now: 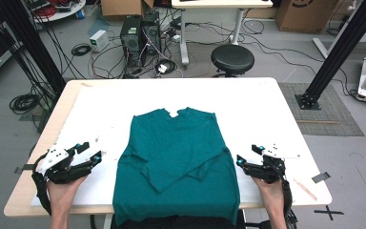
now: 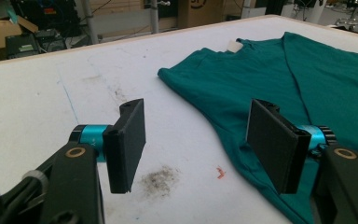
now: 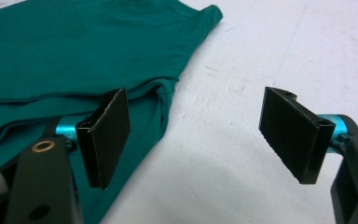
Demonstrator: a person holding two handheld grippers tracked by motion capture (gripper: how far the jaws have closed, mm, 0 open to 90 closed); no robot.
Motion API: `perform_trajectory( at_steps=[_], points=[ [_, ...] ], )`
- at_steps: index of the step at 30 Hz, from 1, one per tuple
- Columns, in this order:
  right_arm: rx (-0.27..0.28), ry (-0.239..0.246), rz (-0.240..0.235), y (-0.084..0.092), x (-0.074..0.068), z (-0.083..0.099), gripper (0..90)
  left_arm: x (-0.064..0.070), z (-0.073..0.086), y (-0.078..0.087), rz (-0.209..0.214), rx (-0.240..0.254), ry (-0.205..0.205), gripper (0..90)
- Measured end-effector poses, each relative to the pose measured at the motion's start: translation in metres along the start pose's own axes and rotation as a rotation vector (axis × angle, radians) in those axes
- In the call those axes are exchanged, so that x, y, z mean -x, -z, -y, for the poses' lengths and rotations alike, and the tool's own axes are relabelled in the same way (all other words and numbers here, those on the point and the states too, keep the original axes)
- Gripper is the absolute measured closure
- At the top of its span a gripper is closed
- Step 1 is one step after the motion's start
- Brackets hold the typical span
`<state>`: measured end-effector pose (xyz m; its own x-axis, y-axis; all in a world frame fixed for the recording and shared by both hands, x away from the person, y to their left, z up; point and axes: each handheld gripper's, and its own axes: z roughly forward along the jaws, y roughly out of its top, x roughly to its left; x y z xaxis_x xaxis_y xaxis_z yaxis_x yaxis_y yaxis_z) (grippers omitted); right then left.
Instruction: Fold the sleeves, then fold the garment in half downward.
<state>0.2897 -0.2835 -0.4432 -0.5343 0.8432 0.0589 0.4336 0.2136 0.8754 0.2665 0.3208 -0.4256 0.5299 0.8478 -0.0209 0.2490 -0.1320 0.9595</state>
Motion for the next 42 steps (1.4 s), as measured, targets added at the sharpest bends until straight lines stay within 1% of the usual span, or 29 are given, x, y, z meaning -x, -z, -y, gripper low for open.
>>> perform_trajectory(
  at_steps=[4, 9, 10, 11, 12, 13, 15, 16, 17, 20, 22, 23, 25, 27, 28, 29, 30, 32, 33, 34, 35, 37, 39, 40, 41, 42],
  points=[
    [-0.008, 0.011, -0.005, 0.000, -0.004, 0.000, 25.7, 0.002, -0.001, 0.000, 0.002, -0.002, -0.003, 37.6],
    [-0.030, 0.027, -0.004, 0.000, -0.010, 0.000, 26.1, 0.007, -0.003, -0.002, 0.023, -0.018, -0.015, 37.7],
    [-0.033, 0.034, -0.010, 0.000, -0.010, 0.000, 26.2, 0.009, -0.003, -0.003, 0.031, -0.026, -0.011, 37.7],
    [-0.046, 0.036, -0.025, 0.001, -0.012, 0.000, 27.0, 0.011, -0.003, -0.004, 0.039, -0.040, -0.010, 38.0],
    [-0.046, 0.036, -0.025, 0.001, -0.012, 0.000, 27.0, 0.014, -0.003, -0.006, 0.039, -0.058, -0.007, 38.0],
    [-0.059, 0.039, -0.037, 0.002, -0.014, 0.000, 28.3, 0.017, -0.002, -0.007, 0.044, -0.074, 0.002, 38.2],
    [-0.088, 0.069, -0.066, 0.006, -0.017, 0.001, 31.5, 0.024, 0.001, -0.009, 0.064, -0.108, 0.003, 39.2],
    [-0.103, 0.085, -0.071, 0.007, -0.020, 0.002, 32.8, 0.029, 0.003, -0.010, 0.070, -0.122, 0.004, 39.9],
    [-0.114, 0.103, -0.075, 0.009, -0.022, 0.003, 33.2, 0.034, 0.005, -0.010, 0.083, -0.146, -0.013, 39.9],
    [-0.147, 0.134, -0.075, 0.014, -0.027, 0.008, 37.3, 0.047, 0.009, -0.012, 0.097, -0.199, -0.045, 40.0],
    [-0.171, 0.144, -0.077, 0.016, -0.029, 0.013, 38.4, 0.056, 0.012, -0.012, 0.105, -0.231, -0.062, 40.0],
    [-0.186, 0.144, -0.071, 0.016, -0.030, 0.015, 38.7, 0.059, 0.013, -0.012, 0.106, -0.241, -0.066, 40.0],
    [-0.205, 0.136, -0.070, 0.017, -0.031, 0.018, 39.7, 0.064, 0.016, -0.014, 0.104, -0.263, -0.065, 40.0],
    [-0.221, 0.135, -0.067, 0.017, -0.033, 0.020, 41.0, 0.068, 0.018, -0.017, 0.093, -0.279, -0.057, 40.0],
    [-0.230, 0.142, -0.070, 0.016, -0.034, 0.021, 43.5, 0.070, 0.020, -0.019, 0.073, -0.290, -0.057, 40.0],
    [-0.239, 0.148, -0.078, 0.016, -0.035, 0.021, 44.4, 0.071, 0.022, -0.021, 0.064, -0.305, -0.057, 40.0],
    [-0.237, 0.155, -0.079, 0.015, -0.036, 0.022, 44.7, 0.072, 0.023, -0.023, 0.054, -0.319, -0.053, 40.0],
    [-0.243, 0.150, -0.077, 0.016, -0.037, 0.022, 45.8, 0.072, 0.025, -0.026, 0.030, -0.350, -0.050, 40.9],
    [-0.242, 0.151, -0.079, 0.015, -0.037, 0.022, 47.7, 0.073, 0.025, -0.026, 0.039, -0.351, -0.054, 42.6],
    [-0.242, 0.153, -0.092, 0.015, -0.038, 0.022, 53.5, 0.075, 0.025, -0.026, 0.046, -0.349, -0.061, 50.1],
    [-0.242, 0.153, -0.092, 0.015, -0.038, 0.022, 53.5, 0.076, 0.025, -0.027, 0.059, -0.352, -0.065, 50.1],
    [-0.238, 0.162, -0.112, 0.016, -0.039, 0.023, 62.1, 0.077, 0.025, -0.027, 0.078, -0.352, -0.054, 59.1],
    [-0.230, 0.154, -0.153, 0.016, -0.038, 0.024, 71.7, 0.076, 0.025, -0.026, 0.089, -0.352, -0.034, 65.0],
    [-0.230, 0.145, -0.165, 0.016, -0.037, 0.024, 77.4, 0.075, 0.025, -0.026, 0.102, -0.351, -0.027, 71.4],
    [-0.229, 0.133, -0.184, 0.017, -0.037, 0.025, 84.9, 0.075, 0.025, -0.025, 0.115, -0.349, -0.018, 80.6],
    [-0.224, 0.135, -0.196, 0.017, -0.037, 0.025, 88.3, 0.074, 0.025, -0.025, 0.119, -0.349, -0.005, 85.8]
  ],
)
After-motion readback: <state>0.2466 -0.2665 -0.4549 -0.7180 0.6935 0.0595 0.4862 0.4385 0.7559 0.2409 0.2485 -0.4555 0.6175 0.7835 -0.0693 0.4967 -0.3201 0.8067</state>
